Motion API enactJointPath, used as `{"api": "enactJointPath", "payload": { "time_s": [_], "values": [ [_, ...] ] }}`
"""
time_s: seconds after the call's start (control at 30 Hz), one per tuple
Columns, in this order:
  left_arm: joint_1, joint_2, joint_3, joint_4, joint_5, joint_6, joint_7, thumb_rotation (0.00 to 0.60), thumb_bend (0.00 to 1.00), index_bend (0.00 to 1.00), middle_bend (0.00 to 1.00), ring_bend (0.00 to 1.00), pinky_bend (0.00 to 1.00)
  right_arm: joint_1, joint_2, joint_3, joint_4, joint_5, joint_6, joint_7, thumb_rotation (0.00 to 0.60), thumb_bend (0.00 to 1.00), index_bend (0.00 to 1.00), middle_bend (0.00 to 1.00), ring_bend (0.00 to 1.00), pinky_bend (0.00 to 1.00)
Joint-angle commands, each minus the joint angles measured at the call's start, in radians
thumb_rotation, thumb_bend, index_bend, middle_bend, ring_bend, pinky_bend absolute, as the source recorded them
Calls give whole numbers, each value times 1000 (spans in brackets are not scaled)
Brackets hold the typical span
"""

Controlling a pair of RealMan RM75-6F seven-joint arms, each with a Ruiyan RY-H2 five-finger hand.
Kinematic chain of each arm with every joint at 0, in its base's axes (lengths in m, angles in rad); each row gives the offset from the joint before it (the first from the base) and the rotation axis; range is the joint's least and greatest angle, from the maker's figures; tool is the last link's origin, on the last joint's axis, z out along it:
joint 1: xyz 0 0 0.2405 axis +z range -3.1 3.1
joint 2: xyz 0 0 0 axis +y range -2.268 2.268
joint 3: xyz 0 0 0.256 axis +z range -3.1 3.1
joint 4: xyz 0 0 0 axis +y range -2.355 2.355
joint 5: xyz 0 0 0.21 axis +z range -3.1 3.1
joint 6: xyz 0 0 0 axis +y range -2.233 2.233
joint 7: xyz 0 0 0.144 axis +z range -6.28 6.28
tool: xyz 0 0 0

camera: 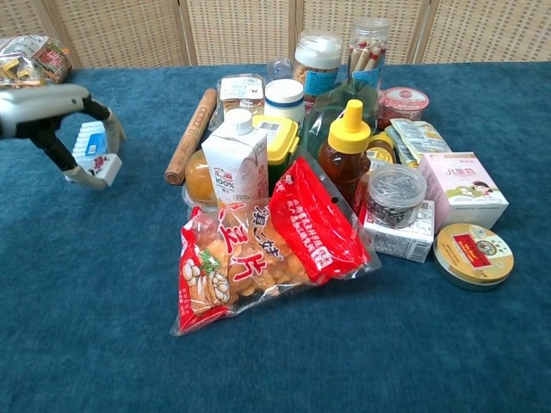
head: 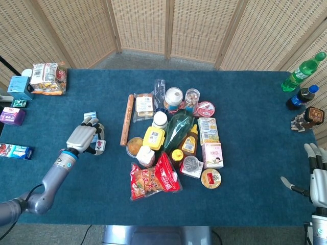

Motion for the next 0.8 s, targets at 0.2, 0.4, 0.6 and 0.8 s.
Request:
{"api": "enactJointPath", "payload": {
  "time_s": [0.2, 0.4, 0.6, 0.8],
  "values": [
    [60, 156, -63, -181, 90, 113, -171, 600, 173, 753, 308, 154, 0, -3, -20, -7, 24, -6, -5, 25, 517, 0, 0, 0, 0, 0],
    [93, 241, -121, -271, 137, 185, -320, 600, 171, 752, 309, 155, 0, 2, -40, -9, 48, -6, -18, 40, 522, 0, 0, 0, 0, 0],
    [115, 289, -165, -315, 163, 244, -431, 600, 171, 757, 309, 155, 0, 8, -52, -5, 64, -1, -32, 48, 517, 0, 0, 0, 0, 0],
    [121, 313, -181, -338, 172, 260, -486, 600, 172, 758, 308, 155, 0, 8, -52, -3, 74, 4, -38, 56, 518, 0, 0, 0, 0, 0]
  ]
}}
